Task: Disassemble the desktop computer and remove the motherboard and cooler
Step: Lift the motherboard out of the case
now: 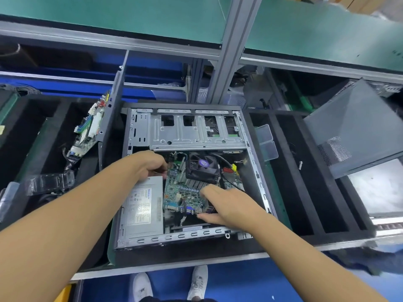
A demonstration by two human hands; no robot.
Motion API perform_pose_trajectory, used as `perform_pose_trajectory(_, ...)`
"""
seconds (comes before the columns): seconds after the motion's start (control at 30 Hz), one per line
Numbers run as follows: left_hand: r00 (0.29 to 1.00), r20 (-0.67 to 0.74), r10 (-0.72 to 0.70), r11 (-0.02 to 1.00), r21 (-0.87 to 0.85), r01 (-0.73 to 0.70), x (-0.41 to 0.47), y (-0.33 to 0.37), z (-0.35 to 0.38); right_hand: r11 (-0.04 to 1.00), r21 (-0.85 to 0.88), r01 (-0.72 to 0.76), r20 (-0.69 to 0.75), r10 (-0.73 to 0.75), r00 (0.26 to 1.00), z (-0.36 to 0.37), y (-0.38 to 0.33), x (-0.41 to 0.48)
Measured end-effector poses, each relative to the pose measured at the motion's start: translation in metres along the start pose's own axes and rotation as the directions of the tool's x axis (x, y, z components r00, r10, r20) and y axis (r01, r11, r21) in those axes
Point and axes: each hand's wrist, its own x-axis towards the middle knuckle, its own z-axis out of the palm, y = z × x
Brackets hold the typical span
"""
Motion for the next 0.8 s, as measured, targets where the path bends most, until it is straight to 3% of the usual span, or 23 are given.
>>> perform_pose_trajectory(0.2, 1.000, -0.004, -0.010, 1.000, 0.024, 0.010, 0.000, 0.002, 0.004, 0.981, -0.107, 0.164, 0.049, -0.160, 0.986, -0.001, 0.007, 0.006)
perform_pose_trajectory(0.8, 0.999, 0.017, -0.028, 0.998, -0.050, 0.029, -0.002, 0.006, 0.010, 0.999, -0.025, 0.046, -0.019, -0.047, 0.999, 0.004, 0.013, -0.004)
